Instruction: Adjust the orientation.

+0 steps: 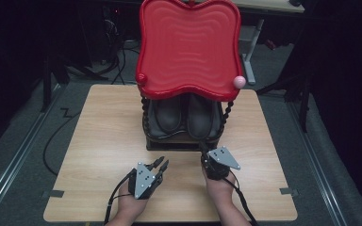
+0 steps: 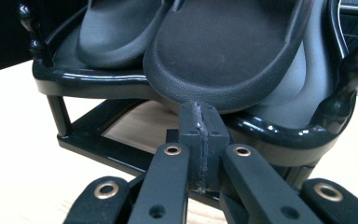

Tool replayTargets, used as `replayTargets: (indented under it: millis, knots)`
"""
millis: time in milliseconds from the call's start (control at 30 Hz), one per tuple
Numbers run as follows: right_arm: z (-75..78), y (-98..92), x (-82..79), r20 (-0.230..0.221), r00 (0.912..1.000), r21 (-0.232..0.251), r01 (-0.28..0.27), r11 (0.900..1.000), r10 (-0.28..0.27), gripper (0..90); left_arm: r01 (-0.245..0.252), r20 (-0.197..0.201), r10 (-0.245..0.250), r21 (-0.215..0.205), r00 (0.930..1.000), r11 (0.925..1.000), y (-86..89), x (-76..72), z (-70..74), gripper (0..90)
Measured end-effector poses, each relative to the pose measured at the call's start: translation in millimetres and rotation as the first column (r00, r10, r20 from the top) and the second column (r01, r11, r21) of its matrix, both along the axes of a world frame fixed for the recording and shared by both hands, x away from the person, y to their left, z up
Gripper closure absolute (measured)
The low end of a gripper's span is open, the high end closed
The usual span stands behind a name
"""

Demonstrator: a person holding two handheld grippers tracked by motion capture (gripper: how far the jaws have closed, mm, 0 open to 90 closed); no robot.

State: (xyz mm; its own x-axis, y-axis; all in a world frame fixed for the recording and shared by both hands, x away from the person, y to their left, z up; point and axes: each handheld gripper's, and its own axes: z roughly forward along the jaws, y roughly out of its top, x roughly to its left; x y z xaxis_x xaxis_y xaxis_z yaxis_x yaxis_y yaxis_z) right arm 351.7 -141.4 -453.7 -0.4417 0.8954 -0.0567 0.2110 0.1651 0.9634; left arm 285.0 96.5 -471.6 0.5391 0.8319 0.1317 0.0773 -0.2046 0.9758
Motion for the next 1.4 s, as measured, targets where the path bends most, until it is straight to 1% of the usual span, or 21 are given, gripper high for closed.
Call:
replayTargets:
  millis: [200, 400, 700, 900, 967, 1067, 1100, 1133, 1200, 1267, 1333, 1400]
  knots:
    - [8.0, 1.6, 8.8, 0.012, 0.9999, 0.003, 0.012, 1.0, -0.012, 89.5, 0.003, -0.006, -0.003, 0.003, 1.0, 1.0, 0.0, 0.2, -1.2, 76.7]
    - [15.3, 8.1, 20.3, 0.017, 0.9997, -0.009, 0.02, 1.0, -0.019, 89.5, 0.009, -0.01, -0.009, 0.004, 0.9999, 1.0, -1.4, -0.1, -2.3, 76.3]
    - [14.4, 15.3, 33.2, 0.012, 0.9994, -0.028, 0.032, 0.999, -0.031, 89.5, 0.008, -0.008, -0.008, 0.003, 0.9999, 1.0, -0.2, -1.0, -2.3, 76.2]
    - [13.2, 15.9, 37.4, 0.005, 0.9995, -0.029, 0.032, 0.999, -0.032, 89.5, 0.005, -0.003, -0.005, 0.004, 1.0, 1.0, 0.0, -1.8, -2.0, 75.9]
    - [14.2, 15.4, 37.2, 0.003, 0.9995, -0.039, 0.032, 0.999, -0.032, 89.4, 0.004, -0.001, -0.004, 0.004, 1.0, 1.0, 0.2, -1.7, -2.0, 75.7]
    - [17.9, 11.0, 35.1, 0.013, 0.9989, -0.026, 0.045, 0.999, -0.045, 89.4, -0.003, 0.004, 0.003, 0.002, 1.0, 1.0, 1.2, -0.6, -1.8, 75.6]
    - [19.9, 8.4, 34.8, 0.024, 0.9985, -0.028, 0.051, 0.998, -0.05, 89.4, -0.009, 0.007, 0.009, 0.003, 0.9999, 0.9999, 1.6, 0.3, -1.5, 75.6]
    - [21.4, 6.3, 34.9, 0.03, 0.9981, -0.029, 0.056, 0.998, -0.055, 89.4, -0.03, 0.012, 0.03, 0.002, 0.9995, 0.9995, 1.8, 3.6, 0.1, 76.2]
    - [24.4, -1.0, 37.6, 0.027, 0.9967, -0.03, 0.078, 0.997, -0.077, 89.4, -0.058, 0.023, 0.058, 0.0, 0.998, 0.9983, 2.0, 8.9, 2.2, 81.6]
    - [24.8, -5.2, 39.6, 0.025, 0.9956, -0.037, 0.092, 0.995, -0.091, 89.5, -0.101, 0.04, 0.101, 0.001, 0.994, 0.9949, 1.7, 19.1, 4.6, 84.4]
    - [24.9, -9.0, 41.8, 0.022, 0.9952, -0.038, 0.096, 0.995, -0.095, 89.5, -0.123, 0.046, 0.122, 0.009, 0.9915, 0.9924, 0.4, 28.9, 6.9, 87.0]
    - [24.9, -10.7, 43.1, 0.022, 0.9951, -0.036, 0.098, 0.995, -0.097, 89.5, -0.151, 0.054, 0.15, 0.012, 0.9872, 0.9885, -2.3, 40.8, 11.0, 88.2]
